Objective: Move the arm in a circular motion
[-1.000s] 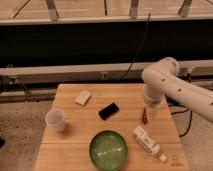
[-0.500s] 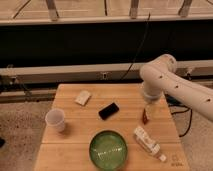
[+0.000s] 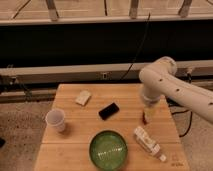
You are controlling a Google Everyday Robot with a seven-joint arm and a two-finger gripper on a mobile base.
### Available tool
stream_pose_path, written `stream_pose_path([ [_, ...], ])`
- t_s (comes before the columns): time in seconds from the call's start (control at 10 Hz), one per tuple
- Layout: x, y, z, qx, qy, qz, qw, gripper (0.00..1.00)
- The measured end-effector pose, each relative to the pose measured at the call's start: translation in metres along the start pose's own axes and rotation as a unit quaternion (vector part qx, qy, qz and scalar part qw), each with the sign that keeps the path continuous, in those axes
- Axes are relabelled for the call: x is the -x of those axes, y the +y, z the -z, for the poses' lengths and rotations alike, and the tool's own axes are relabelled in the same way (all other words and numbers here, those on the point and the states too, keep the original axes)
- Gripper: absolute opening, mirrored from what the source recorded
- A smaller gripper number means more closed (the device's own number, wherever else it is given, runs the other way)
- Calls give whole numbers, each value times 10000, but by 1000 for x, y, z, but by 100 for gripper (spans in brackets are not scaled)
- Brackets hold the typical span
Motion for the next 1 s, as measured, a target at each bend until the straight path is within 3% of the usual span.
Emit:
stream_pose_path([
  [1.0, 14, -10, 3, -8, 15, 239, 9997, 80],
])
